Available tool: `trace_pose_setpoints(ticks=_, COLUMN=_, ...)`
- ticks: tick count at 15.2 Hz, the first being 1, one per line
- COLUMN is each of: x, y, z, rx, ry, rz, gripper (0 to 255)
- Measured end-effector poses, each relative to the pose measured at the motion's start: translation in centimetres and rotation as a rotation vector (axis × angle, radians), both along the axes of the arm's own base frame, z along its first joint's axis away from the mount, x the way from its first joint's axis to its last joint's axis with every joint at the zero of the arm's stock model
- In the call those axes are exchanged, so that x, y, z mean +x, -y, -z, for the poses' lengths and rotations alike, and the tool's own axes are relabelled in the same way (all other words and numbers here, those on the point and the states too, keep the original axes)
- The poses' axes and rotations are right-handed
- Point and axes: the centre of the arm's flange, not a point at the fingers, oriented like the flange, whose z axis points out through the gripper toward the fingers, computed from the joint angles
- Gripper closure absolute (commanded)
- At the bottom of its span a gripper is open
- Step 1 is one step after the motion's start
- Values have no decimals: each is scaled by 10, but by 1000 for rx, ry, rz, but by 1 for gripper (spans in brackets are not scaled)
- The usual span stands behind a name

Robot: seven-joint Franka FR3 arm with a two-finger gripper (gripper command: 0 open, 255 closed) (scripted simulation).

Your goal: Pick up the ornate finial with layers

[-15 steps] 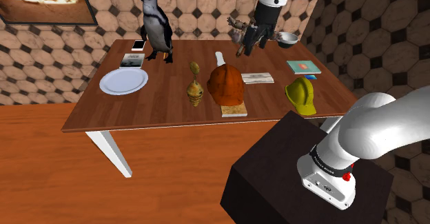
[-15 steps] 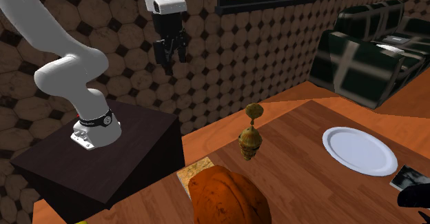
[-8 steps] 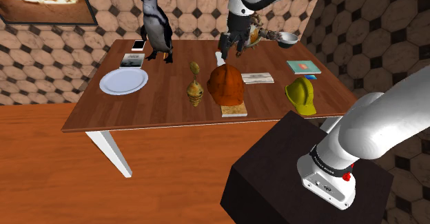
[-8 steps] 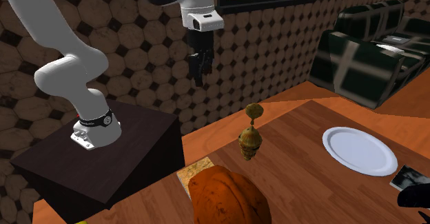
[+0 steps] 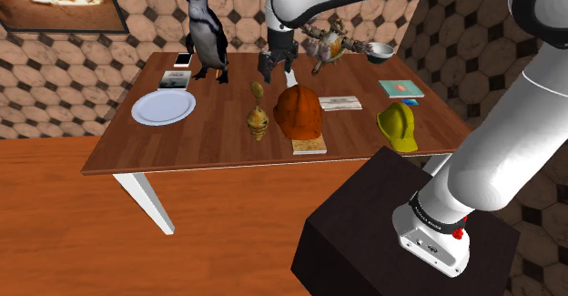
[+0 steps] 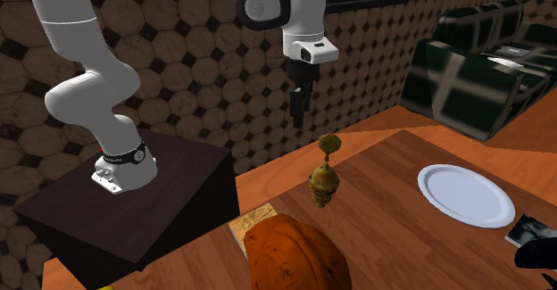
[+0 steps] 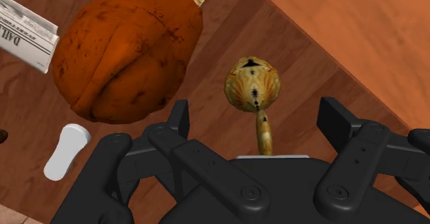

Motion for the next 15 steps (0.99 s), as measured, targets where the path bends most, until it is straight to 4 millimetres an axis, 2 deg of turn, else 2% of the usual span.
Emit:
trace_pose_setpoints(ticks=2, x=23, y=-14, z=11, rx=-6, ry=-3, rz=-2, gripper=0)
trace_pose_setpoints(ticks=5, x=51, y=-24, z=29, rx=-16, ry=-8, rz=-5, gripper=0)
trace_pose_setpoints(ticks=13, x=59, y=-28, z=72, rx=-19, ry=-9, rz=-6, gripper=0)
trace_pose_setpoints(ticks=14, x=59, y=-28, z=74, rx=-19, ry=-9, rz=-6, gripper=255)
trace_pose_setpoints(ticks=15, x=59, y=-28, z=75, rx=-19, ry=-9, rz=-6, gripper=255)
